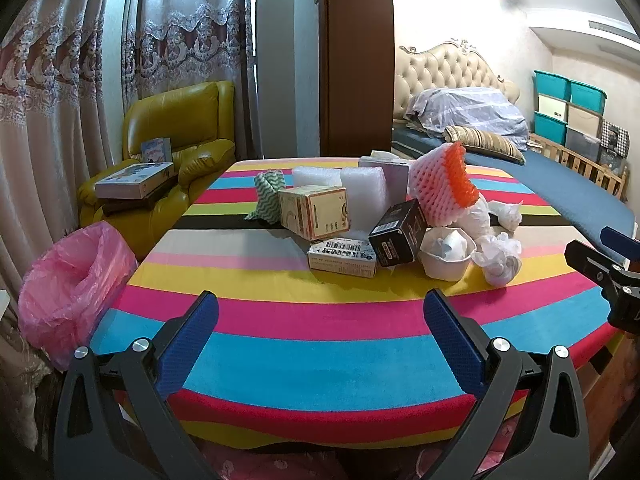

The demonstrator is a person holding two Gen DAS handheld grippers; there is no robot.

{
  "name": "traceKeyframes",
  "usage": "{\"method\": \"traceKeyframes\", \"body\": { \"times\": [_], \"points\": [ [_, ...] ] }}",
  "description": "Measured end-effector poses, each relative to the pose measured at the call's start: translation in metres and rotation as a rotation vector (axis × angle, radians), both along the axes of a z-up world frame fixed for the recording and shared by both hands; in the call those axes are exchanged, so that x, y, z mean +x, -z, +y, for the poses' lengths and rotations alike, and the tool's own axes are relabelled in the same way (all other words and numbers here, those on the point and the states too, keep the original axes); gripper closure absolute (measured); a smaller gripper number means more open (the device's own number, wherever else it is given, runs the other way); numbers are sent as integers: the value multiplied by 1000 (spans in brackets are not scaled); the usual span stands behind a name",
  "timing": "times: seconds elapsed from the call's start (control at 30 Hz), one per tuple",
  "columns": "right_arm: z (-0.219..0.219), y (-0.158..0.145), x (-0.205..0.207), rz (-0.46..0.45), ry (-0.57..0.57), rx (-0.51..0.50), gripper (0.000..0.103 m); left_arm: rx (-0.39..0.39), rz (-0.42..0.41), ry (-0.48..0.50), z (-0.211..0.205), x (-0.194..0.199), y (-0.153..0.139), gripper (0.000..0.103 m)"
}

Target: Collect trash

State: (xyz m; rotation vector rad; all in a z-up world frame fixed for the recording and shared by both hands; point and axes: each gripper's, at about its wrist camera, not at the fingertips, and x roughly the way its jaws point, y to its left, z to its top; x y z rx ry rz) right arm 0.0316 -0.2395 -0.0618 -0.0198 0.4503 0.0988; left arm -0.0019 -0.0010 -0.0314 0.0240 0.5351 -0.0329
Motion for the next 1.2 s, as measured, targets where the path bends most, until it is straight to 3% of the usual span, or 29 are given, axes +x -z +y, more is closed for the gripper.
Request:
{"method": "traceKeyframes", "body": {
  "times": [0.37, 0.67, 0.87, 0.9, 0.93, 0.97, 1.2],
  "points": [
    [3, 27, 28, 39, -2, -2, 5, 20, 20, 6, 4, 15, 14, 7],
    [-1, 54, 72, 141, -25, 76, 27, 40, 98, 48, 14, 44, 35, 7],
    [13, 60, 99, 168, -42, 61, 29, 28, 128, 104, 9, 60, 40, 9],
    [12, 60, 103, 179, -42, 67, 34, 29, 132, 114, 6, 63, 40, 11],
    [12, 61, 106, 194, -43, 77, 52, 29, 133, 120, 5, 64, 39, 13],
    [9, 61, 107, 192, -34, 80, 60, 27, 133, 131, 2, 67, 38, 14],
    [-14, 54, 89, 152, -44, 110, 70, 38, 110, 179, -27, 90, 32, 27]
  ]
}}
